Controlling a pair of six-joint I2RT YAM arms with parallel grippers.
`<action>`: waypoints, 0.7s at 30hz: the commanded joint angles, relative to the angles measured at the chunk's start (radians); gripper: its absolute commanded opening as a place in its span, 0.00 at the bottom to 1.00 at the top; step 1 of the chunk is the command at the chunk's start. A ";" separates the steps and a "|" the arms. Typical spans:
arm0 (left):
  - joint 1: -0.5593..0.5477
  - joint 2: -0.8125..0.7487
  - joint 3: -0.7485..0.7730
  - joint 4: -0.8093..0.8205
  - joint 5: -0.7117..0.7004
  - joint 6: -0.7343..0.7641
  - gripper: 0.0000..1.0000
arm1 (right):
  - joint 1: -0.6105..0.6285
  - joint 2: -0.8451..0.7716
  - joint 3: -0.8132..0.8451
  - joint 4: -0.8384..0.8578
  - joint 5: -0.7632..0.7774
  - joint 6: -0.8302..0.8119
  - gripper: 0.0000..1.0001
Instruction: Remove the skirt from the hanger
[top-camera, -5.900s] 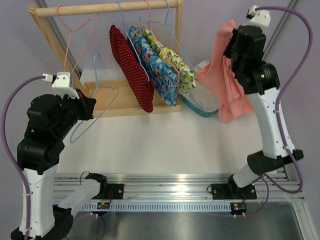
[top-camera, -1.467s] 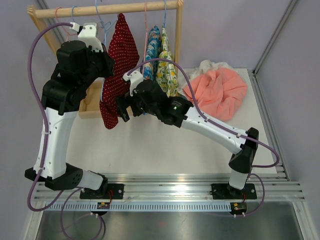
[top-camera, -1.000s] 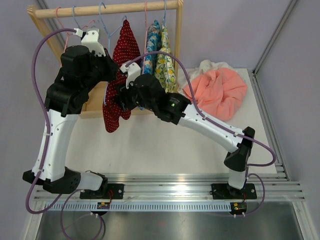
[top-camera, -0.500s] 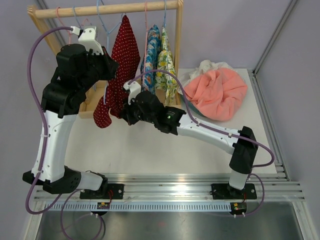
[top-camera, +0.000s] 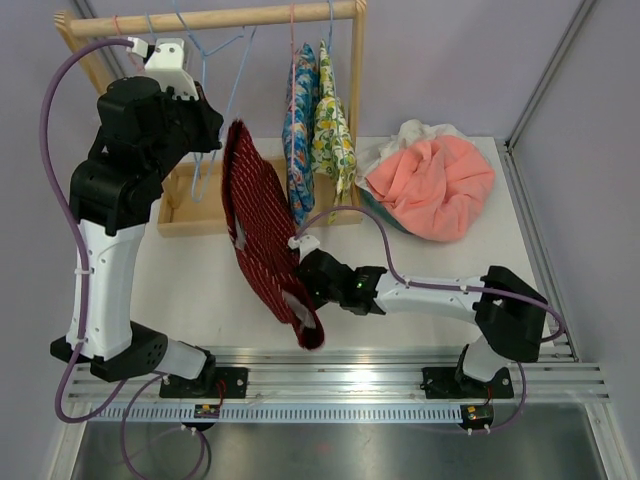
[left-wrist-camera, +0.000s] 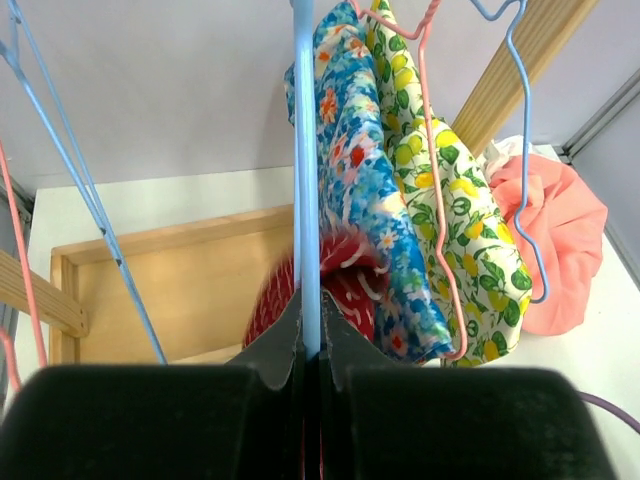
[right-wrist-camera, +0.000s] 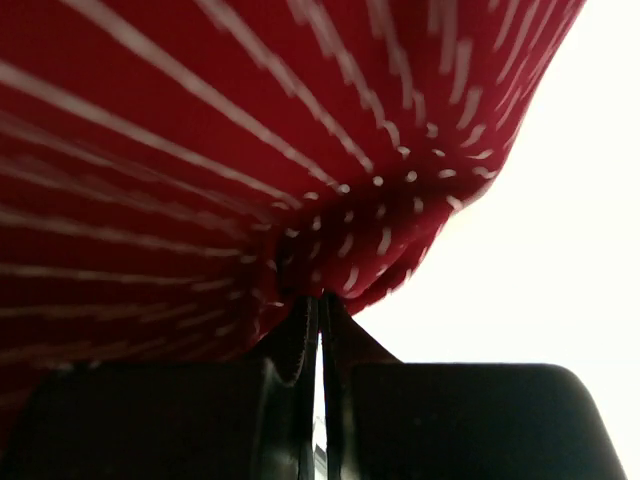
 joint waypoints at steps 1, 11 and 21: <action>-0.001 -0.060 -0.012 0.197 -0.050 0.030 0.00 | 0.006 -0.136 0.012 -0.055 0.144 0.013 0.00; -0.001 -0.189 -0.255 0.220 -0.081 0.039 0.00 | 0.003 -0.527 0.070 -0.091 0.771 -0.272 0.00; -0.001 -0.252 -0.402 0.251 -0.058 0.010 0.00 | -0.393 -0.433 0.475 -0.089 0.706 -0.473 0.00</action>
